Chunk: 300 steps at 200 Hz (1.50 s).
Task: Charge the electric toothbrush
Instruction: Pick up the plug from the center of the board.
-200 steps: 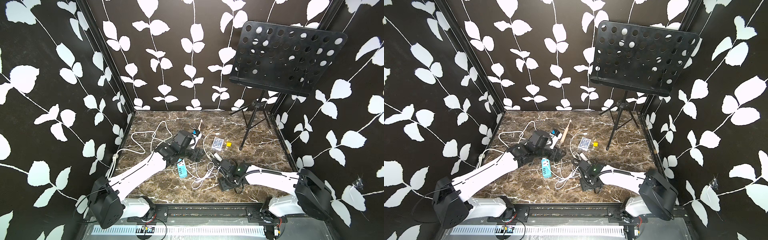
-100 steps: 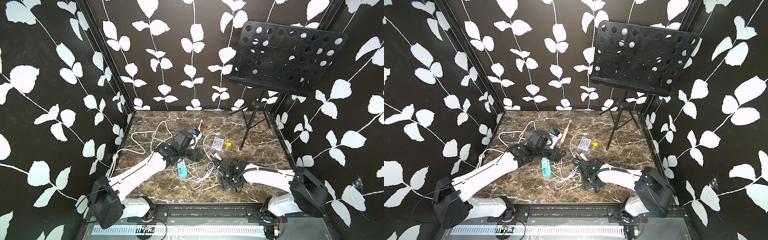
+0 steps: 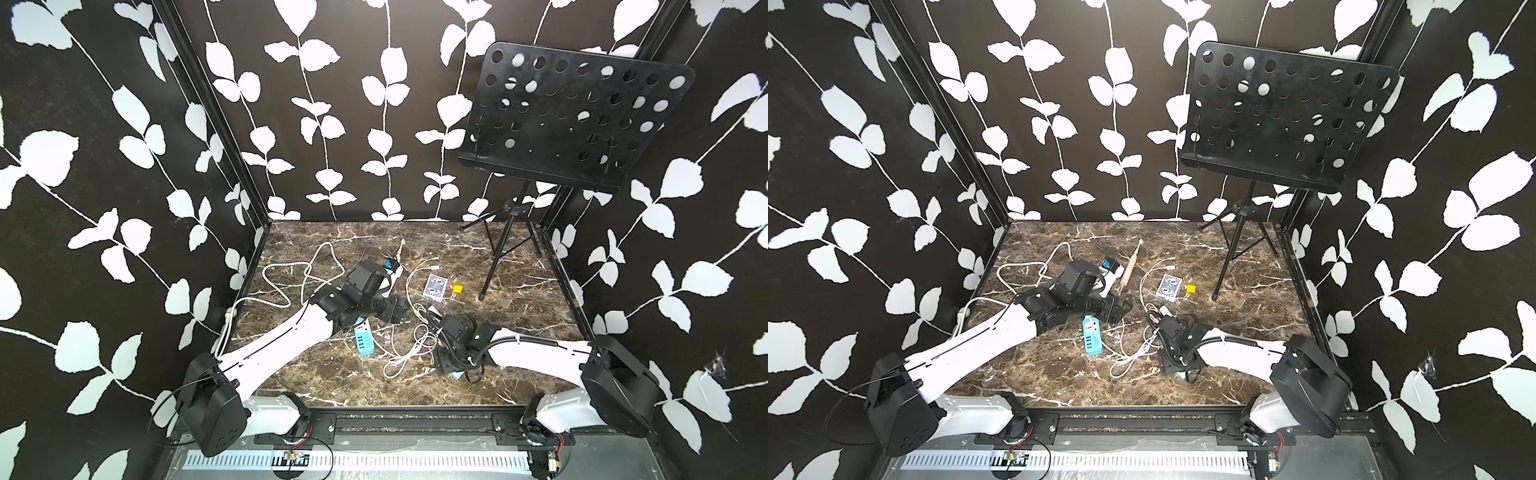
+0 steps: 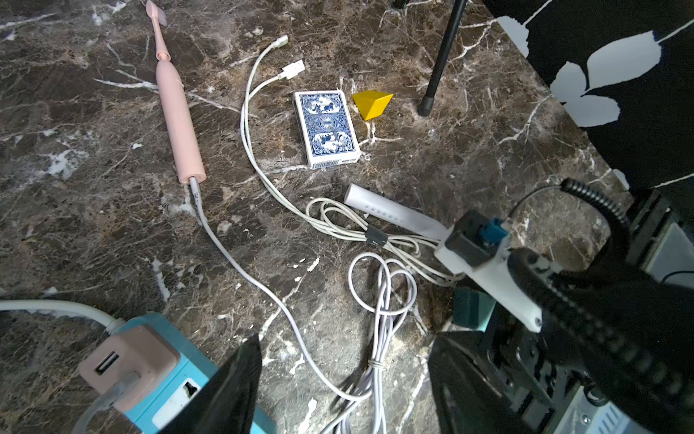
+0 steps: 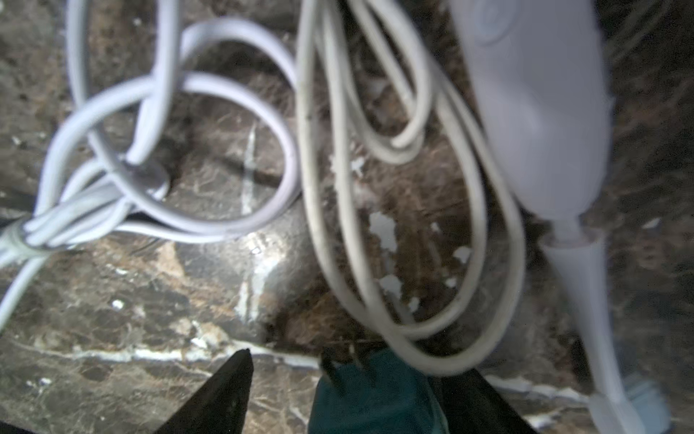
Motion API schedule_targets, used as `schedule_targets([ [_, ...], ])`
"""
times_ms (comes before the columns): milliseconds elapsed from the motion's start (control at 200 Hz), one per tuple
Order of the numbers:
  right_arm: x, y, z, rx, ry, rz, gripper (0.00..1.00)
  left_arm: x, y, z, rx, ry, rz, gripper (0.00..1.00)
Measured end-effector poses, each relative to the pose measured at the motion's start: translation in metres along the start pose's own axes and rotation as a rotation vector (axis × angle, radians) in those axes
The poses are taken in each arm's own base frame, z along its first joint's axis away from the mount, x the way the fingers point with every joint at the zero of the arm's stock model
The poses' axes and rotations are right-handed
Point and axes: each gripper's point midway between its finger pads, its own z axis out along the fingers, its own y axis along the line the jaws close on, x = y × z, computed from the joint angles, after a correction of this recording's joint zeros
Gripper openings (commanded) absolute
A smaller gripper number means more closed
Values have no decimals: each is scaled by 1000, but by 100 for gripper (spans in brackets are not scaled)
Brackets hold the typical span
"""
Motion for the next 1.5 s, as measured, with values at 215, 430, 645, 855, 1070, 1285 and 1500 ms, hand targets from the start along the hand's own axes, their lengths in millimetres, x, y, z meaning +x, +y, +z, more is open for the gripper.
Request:
schedule_targets([
  [215,9,8,1,14,-8,-23,68,11,5,-7,-19,-5,-72,72],
  [430,14,2,1,56,-18,-5,56,12,6,-10,-21,-16,-107,72],
  [645,22,-7,-1,97,4,-5,43,15,7,-12,-22,-17,-136,73],
  [855,27,-12,-7,108,15,-17,28,15,7,-12,-20,-17,-150,73],
  [1070,-1,0,-44,45,-135,-80,28,12,-5,-15,44,-25,-183,73],
  [1285,-59,24,-115,-22,-440,-220,29,-12,-41,-26,218,-37,-198,72],
  [1500,-92,43,-146,-33,-638,-384,32,-28,-81,-27,401,-12,-168,71],
])
